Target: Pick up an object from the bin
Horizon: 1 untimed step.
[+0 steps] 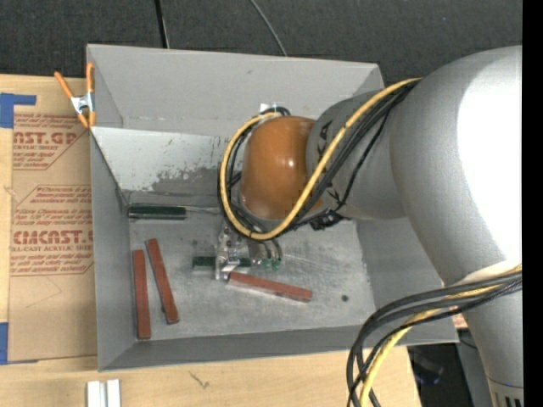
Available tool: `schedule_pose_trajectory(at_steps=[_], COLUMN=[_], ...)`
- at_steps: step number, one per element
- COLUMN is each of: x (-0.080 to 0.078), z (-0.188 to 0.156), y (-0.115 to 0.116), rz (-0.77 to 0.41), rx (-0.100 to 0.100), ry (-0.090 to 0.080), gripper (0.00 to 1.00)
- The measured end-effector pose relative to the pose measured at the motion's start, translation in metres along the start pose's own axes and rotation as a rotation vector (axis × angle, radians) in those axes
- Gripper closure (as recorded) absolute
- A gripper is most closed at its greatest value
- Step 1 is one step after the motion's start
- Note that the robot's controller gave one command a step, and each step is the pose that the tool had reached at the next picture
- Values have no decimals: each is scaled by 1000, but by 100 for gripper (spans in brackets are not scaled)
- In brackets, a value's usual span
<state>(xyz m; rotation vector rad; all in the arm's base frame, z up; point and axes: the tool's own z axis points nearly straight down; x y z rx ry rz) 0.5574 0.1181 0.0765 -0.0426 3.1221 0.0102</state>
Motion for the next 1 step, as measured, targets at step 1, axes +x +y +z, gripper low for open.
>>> schedule_pose_trajectory(at_steps=[1], x=[25], z=[-163], y=[17], rz=[15], rx=[4], ry=[12], gripper=[100])
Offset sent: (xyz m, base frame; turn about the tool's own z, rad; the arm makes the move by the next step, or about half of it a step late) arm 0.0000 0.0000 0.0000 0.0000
